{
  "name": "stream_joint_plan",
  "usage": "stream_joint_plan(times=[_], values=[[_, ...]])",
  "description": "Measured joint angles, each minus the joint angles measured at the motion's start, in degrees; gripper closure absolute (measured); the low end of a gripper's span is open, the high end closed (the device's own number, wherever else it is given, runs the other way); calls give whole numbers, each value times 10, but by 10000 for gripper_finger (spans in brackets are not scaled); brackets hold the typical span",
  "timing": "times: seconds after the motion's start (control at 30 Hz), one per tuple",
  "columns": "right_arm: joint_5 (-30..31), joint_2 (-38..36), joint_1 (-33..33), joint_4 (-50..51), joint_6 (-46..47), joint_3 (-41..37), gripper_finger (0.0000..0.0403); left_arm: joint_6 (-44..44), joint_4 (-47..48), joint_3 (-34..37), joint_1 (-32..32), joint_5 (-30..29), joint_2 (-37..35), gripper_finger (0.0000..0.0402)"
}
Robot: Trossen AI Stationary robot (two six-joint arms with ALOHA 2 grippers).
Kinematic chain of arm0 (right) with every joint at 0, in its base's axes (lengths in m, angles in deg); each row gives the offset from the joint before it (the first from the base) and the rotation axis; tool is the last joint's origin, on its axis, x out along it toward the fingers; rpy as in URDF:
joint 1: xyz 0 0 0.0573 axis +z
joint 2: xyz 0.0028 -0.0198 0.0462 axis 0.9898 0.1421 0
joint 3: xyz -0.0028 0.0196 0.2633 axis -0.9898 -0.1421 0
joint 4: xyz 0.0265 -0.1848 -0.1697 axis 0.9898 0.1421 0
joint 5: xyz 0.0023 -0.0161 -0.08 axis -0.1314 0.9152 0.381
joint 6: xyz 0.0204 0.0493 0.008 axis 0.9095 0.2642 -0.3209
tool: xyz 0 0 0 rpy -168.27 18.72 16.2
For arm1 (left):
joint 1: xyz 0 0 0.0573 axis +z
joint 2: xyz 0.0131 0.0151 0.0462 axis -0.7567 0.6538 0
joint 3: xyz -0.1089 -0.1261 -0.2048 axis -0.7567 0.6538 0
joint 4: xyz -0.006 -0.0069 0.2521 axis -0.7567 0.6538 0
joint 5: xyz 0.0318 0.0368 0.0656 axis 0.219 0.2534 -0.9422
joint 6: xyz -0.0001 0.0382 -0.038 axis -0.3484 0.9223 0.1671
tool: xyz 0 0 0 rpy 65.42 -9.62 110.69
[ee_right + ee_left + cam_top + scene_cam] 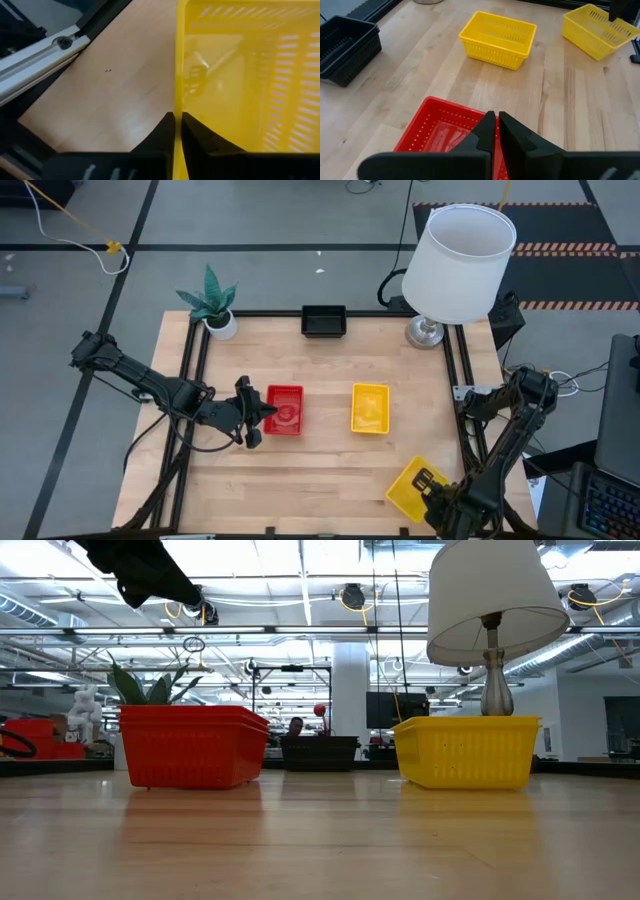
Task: Stack baskets by color
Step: Stack the bottom yellow basket on the stacked top yellow baskets
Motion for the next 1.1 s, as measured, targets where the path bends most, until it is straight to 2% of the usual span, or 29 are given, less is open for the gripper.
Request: stream_joint_plan(times=[0.23, 0.3, 0.47, 0.77, 1.1], values=[[18, -35, -5, 2, -30, 0, 398, 4, 0, 0, 0, 0, 0, 376], [40, -47, -7, 8, -44, 0, 398, 6, 0, 0, 0, 0, 0, 376], [70, -62, -17, 56, -111, 19, 398, 14, 1, 0, 0, 0, 0, 376], [180, -62, -57, 179, -207, 92, 399, 25, 2, 0, 0, 1, 0, 376], [328, -66, -120, 239, -351, 100, 399, 34, 1, 0, 0, 2, 0, 376]])
